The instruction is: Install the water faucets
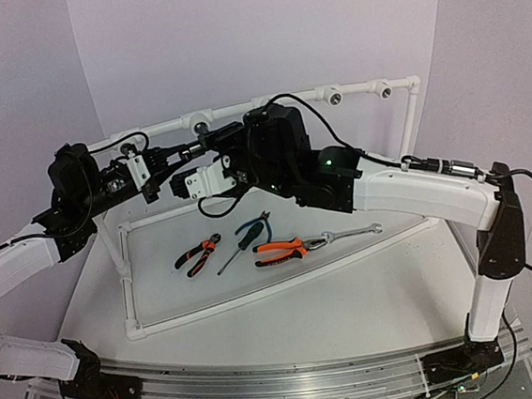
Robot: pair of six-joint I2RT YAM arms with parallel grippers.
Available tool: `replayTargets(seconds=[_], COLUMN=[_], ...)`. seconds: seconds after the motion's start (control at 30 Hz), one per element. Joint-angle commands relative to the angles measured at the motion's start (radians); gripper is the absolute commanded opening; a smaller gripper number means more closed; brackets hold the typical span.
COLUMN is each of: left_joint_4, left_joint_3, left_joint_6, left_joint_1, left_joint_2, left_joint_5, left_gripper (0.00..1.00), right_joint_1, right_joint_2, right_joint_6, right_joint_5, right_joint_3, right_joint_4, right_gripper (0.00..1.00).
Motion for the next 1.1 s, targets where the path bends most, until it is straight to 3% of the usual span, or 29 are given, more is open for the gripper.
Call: replayTargets(seconds=[0.0, 0.13, 0.57, 0.77, 0.87, 1.07], left_joint_4=[-0.024, -0.026, -0.049, -0.079, -0.102, -0.189], left_joint_3=[0.042, 0.044, 0.06, 0.075, 0.084, 0.104], left_joint_6=[-0.009, -0.004, -0.019, -0.027, -0.018, 0.006], left_joint_1=[0.03, 0.03, 0.031, 0.034, 0.035, 0.037], left_joint_2=[0.005, 0.004, -0.006, -0.022, -0.035, -0.075], left_joint_5=[-0.062, -0.06, -0.059, -0.073, -0.093, -0.15], left_gripper=[0.0, 0.0, 0.0, 0.0, 0.13, 0.47], right_joint_1=[-0.012, -0.015, -0.017, -0.017, -0.013, -0.005], right_joint_2=[0.029, 0.049, 0.08, 0.087, 0.099, 0.14], right_joint_6=[-0.024, -0.032, -0.015, 0.035, 0.071, 0.136], right_joint_5=[-0.025, -0.022, 0.022, 0.043, 0.069, 0.126], right_joint_3=[0.072, 0.096, 0.122, 0.107, 0.119, 0.167], right_joint_4=[0.01, 0.012, 0.069, 0.132, 0.162, 0.188], right_gripper=[0.61, 0.55, 0.13, 0.01, 0.0, 0.0])
